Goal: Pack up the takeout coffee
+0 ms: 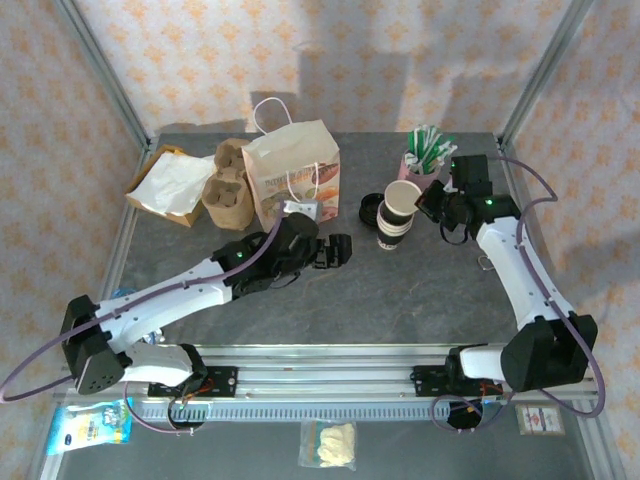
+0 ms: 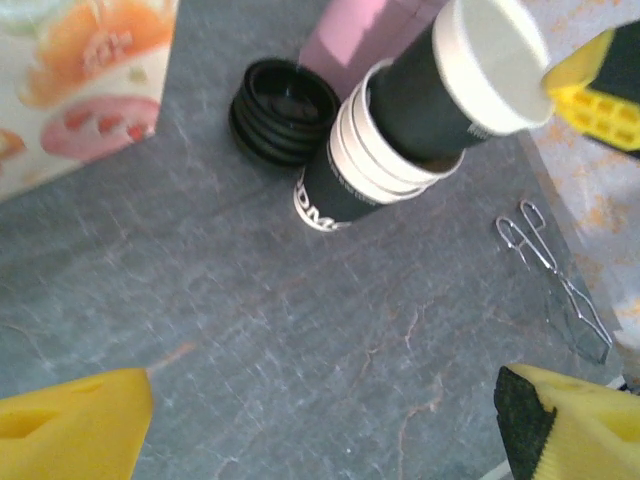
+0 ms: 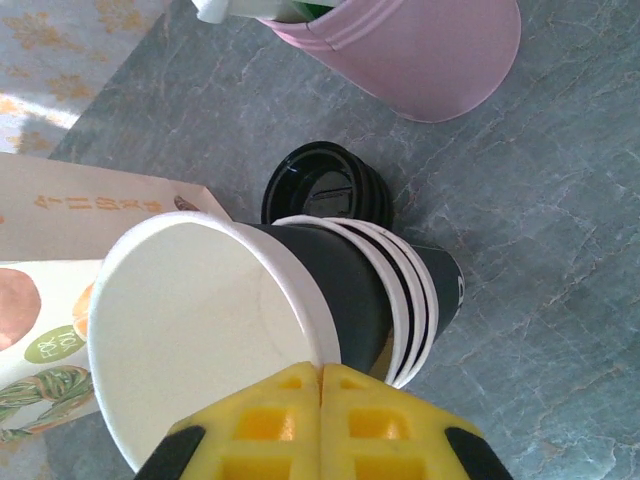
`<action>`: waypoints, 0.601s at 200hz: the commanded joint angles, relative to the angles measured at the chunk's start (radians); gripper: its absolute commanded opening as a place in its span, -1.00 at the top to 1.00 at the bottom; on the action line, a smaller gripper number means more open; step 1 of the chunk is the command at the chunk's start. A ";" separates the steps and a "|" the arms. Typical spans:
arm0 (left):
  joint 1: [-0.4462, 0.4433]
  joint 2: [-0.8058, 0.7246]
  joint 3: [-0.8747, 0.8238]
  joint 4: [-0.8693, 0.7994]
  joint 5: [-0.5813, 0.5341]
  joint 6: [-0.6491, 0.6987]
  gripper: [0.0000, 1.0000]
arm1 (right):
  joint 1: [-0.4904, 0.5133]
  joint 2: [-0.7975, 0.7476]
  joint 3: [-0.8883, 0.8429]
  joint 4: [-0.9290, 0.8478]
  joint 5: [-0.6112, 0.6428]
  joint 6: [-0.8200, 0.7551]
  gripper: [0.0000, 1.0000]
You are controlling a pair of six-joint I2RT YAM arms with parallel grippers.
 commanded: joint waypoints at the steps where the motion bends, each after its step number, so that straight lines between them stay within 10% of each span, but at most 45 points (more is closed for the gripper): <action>1: 0.014 0.009 -0.018 0.139 0.060 -0.080 -0.80 | 0.002 -0.026 -0.007 0.019 0.001 0.011 1.00; 56: 0.019 -0.046 0.129 0.009 -0.064 -0.002 -0.79 | 0.002 -0.008 0.207 -0.141 0.066 -0.034 1.00; 120: 0.020 -0.290 0.262 -0.162 -0.495 0.033 -0.81 | 0.131 0.021 0.464 -0.335 0.059 -0.118 1.00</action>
